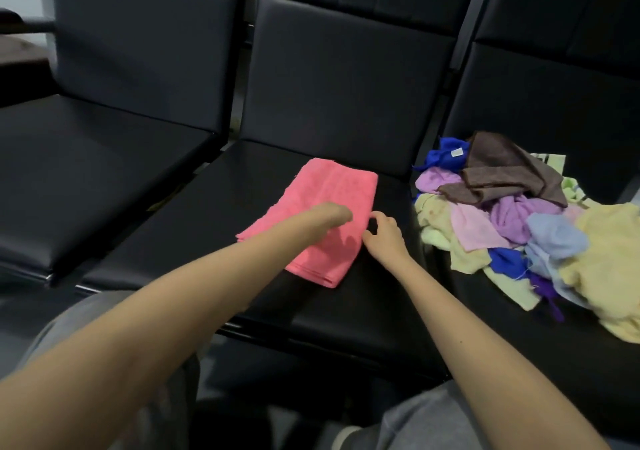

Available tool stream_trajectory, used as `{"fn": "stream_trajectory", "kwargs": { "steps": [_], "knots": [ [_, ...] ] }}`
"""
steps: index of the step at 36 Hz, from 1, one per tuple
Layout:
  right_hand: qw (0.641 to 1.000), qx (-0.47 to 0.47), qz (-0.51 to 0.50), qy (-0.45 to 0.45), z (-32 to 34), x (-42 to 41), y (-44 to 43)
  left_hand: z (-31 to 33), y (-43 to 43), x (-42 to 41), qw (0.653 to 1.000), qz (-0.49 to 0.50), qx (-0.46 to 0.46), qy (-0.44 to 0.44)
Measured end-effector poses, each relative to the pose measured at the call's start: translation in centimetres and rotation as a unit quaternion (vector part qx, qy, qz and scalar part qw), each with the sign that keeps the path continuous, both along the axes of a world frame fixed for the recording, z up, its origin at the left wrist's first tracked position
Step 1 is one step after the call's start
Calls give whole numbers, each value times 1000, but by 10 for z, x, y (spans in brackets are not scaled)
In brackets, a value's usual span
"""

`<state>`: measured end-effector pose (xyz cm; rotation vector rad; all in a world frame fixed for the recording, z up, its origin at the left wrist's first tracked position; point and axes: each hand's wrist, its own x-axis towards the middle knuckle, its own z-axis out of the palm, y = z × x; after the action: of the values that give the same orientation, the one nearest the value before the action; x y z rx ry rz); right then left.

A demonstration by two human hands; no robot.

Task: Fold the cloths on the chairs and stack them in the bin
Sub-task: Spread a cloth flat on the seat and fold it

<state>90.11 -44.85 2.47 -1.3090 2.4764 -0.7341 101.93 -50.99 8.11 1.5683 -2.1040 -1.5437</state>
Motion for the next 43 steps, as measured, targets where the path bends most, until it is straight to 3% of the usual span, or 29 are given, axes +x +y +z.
{"fn": "stream_trajectory", "kwargs": {
  "steps": [3, 6, 11, 14, 20, 28, 32, 35, 37, 40, 43],
  "knots": [
    [999, -38, 23, -10, -2, 7, 9, -6, -22, 25, 993, 48, -103, -29],
    [996, -40, 80, -19, 3, 17, 16, -27, -38, 52, 966, 104, -186, -144],
    [972, 91, 209, 61, 14, 44, 28, -44, -40, 82, 946, 82, -236, -205],
    [950, 149, 251, 109, 11, 57, 33, -33, -35, 89, 959, 26, -215, -181],
    [967, 108, 199, 116, 15, 64, 32, -21, -36, 95, 980, 9, -144, -140],
    [907, 120, 254, 313, 28, 66, 45, -17, -40, 107, 990, 72, -102, 59],
    [903, 77, 201, 373, 36, 75, 50, -16, -37, 108, 975, 96, -118, 161],
    [893, 62, 163, 416, 46, 79, 50, -15, -34, 106, 965, 115, -79, 222],
    [889, 101, 161, 416, 53, 79, 49, -17, -30, 106, 971, 101, -21, 216],
    [872, 239, 200, 377, 54, 73, 55, -26, -21, 107, 989, 58, 50, 130],
    [866, 358, 257, 237, 51, 60, 62, -27, -15, 107, 996, 24, 39, 74]
  ]
}}
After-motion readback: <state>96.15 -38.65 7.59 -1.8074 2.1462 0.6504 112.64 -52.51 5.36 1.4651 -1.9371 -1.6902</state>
